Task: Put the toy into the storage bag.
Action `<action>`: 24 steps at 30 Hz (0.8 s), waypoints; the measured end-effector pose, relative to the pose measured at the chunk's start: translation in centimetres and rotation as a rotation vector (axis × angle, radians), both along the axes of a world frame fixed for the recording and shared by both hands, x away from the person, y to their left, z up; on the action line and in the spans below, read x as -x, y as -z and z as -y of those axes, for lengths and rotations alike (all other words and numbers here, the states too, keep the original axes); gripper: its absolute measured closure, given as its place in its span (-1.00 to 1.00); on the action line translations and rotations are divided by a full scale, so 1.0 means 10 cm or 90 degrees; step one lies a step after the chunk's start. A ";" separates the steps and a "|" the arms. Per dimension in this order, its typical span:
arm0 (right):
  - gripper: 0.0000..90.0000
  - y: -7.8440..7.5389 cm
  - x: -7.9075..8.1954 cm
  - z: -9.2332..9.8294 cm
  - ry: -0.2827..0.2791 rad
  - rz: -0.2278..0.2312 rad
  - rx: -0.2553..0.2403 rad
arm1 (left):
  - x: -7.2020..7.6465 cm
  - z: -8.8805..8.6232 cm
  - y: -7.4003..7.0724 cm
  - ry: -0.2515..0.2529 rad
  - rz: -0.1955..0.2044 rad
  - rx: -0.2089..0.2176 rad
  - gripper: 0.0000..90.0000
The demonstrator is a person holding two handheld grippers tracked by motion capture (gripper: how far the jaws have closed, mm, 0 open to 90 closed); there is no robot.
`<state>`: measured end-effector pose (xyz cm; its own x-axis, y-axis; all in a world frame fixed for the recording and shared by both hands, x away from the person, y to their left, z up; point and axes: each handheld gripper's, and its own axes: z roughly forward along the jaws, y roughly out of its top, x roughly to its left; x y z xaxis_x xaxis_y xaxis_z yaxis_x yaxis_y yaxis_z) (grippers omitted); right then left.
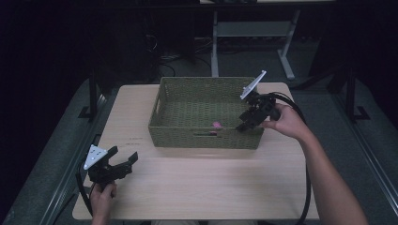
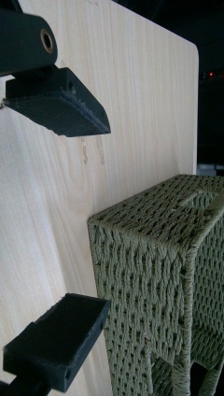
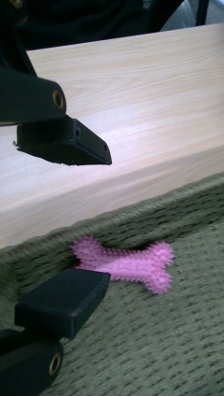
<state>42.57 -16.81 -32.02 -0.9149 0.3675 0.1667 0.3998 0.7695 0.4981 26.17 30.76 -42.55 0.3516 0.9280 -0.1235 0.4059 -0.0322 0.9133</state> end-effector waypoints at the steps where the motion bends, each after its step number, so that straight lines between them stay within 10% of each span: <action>1: -0.20 0.00 0.00 0.00 0.000 0.000 0.000 | 0.00 0.00 0.00 0.000 0.000 0.000 -0.71; 24: -0.28 0.01 0.51 0.18 -0.003 0.044 -0.030 | 0.00 -0.01 0.01 -0.002 0.000 -0.005 -0.71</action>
<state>37.44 -18.63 -32.13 -0.9265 0.3566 0.1203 0.3600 0.7462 0.5600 26.21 30.84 -42.61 0.3494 0.9297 -0.1168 0.4057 -0.0378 0.9132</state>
